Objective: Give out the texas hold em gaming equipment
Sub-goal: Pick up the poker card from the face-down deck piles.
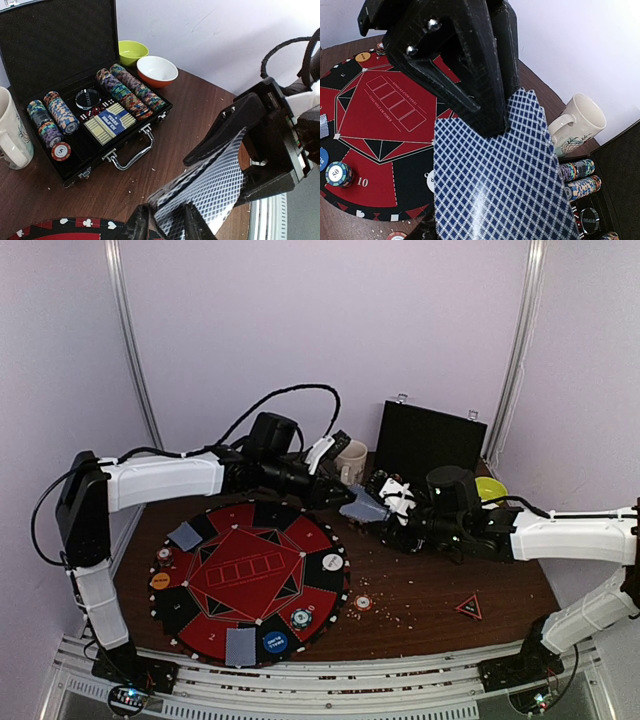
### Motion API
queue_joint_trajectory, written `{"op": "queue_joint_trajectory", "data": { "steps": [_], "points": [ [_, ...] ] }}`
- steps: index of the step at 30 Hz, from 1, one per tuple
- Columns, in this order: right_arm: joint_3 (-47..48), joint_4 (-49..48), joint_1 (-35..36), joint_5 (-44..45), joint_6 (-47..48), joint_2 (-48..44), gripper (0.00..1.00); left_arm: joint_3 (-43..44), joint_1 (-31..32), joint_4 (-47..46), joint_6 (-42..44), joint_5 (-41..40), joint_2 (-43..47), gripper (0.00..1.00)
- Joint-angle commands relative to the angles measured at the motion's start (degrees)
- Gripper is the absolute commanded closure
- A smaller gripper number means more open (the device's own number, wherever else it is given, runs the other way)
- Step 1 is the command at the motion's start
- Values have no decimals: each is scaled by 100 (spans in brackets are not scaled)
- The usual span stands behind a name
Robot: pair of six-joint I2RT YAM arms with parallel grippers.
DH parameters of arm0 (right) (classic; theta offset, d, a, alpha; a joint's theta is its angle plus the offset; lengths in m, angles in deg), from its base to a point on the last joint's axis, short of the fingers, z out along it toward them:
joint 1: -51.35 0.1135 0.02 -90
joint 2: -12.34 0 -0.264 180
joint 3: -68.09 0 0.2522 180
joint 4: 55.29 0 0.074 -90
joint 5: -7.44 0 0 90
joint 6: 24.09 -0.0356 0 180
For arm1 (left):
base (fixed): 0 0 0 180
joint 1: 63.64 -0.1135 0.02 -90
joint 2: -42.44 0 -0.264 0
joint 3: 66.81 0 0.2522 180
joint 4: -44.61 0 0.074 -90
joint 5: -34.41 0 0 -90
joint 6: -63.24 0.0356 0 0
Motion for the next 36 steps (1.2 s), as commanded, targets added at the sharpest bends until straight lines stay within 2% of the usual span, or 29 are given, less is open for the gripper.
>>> {"op": "queue_joint_trajectory", "data": {
  "steps": [1,6,19,23,26,34,35,36],
  "points": [
    [125,-179,-7,55,11,-36,51,126,10,82,140,110,274,74],
    [117,-205,-6,62,6,-23,51,109,5,85,153,154,341,82],
    [107,-224,-9,72,2,-27,52,135,7,202,282,111,477,77],
    [100,-219,-6,80,2,-32,52,126,12,279,371,22,524,86],
    [100,-233,-7,82,2,-36,52,126,6,295,392,68,524,100],
    [68,-258,-14,86,-3,-53,52,117,6,382,527,-40,612,97],
    [72,-265,-14,82,-5,-53,52,109,6,369,528,-18,610,94],
    [64,-274,-15,77,-9,-53,52,108,5,359,525,4,600,86]
  ]
}}
